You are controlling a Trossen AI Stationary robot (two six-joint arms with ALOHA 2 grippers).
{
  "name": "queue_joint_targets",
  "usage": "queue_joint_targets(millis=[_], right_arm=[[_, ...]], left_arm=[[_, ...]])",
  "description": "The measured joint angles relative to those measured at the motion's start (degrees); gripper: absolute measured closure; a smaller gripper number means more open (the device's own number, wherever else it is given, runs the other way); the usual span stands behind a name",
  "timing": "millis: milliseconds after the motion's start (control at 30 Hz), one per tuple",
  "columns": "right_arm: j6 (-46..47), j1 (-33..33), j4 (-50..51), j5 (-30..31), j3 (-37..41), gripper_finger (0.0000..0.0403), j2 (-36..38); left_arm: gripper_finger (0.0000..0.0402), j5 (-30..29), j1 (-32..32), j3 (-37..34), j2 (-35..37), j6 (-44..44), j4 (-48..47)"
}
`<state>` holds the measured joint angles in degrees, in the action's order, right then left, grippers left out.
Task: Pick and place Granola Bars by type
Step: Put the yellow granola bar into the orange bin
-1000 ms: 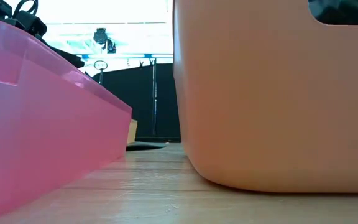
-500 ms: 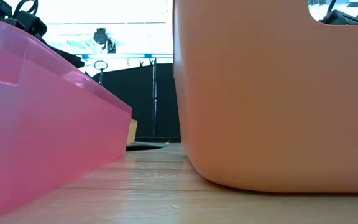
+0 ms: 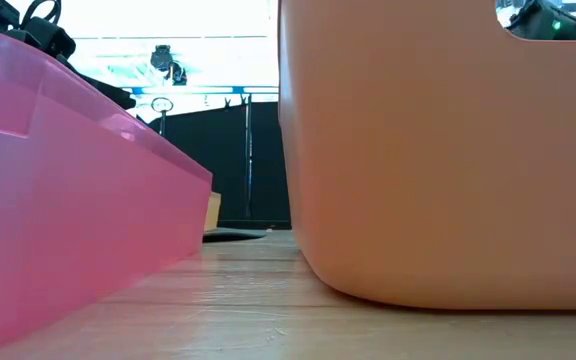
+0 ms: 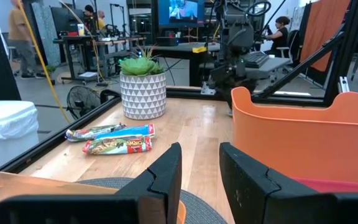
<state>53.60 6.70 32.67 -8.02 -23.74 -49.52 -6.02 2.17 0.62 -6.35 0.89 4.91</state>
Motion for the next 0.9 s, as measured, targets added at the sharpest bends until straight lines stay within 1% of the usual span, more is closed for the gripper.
queue_joint_targets(millis=[67,133,267,333,400,533,633,733,900], right_arm=[[0.5,0.9,-2.4,-1.5,0.0,0.0195,0.0],[-2.2,2.1,-5.5,-2.7,0.0,0.0196,0.0],[-16.9,5.8,-13.9,-3.3,0.0,0.0209,0.0],[-25.9,8.1,-17.1,-1.1,0.0,0.0216,0.0],[-34.2,10.3,-18.0,2.3,-0.1,0.0222,0.0],[-44.5,12.6,-13.7,9.9,-0.1,0.0231,-0.9],[-48.6,12.9,-10.3,12.1,-0.1,0.0237,-2.7],[-50.0,12.9,-10.1,12.4,-0.1,0.0238,-4.9],[-48.9,12.9,-10.8,8.3,-0.1,0.0234,-7.4]], left_arm=[[0.0289,0.0,0.0,0.0,0.0,0.0,0.0],[0.0289,0.0,0.0,0.0,0.0,0.0,0.0],[0.0289,0.0,0.0,0.0,0.0,0.0,0.0],[0.0289,0.0,0.0,0.0,0.0,0.0,0.0],[0.0289,0.0,0.0,0.0,0.0,0.0,0.0],[0.0289,0.0,0.0,0.0,0.0,0.0,0.0],[0.0289,0.0,0.0,0.0,0.0,0.0,0.0],[0.0289,0.0,0.0,0.0,0.0,0.0,0.0],[0.0289,0.0,0.0,0.0,0.0,0.0,0.0]])
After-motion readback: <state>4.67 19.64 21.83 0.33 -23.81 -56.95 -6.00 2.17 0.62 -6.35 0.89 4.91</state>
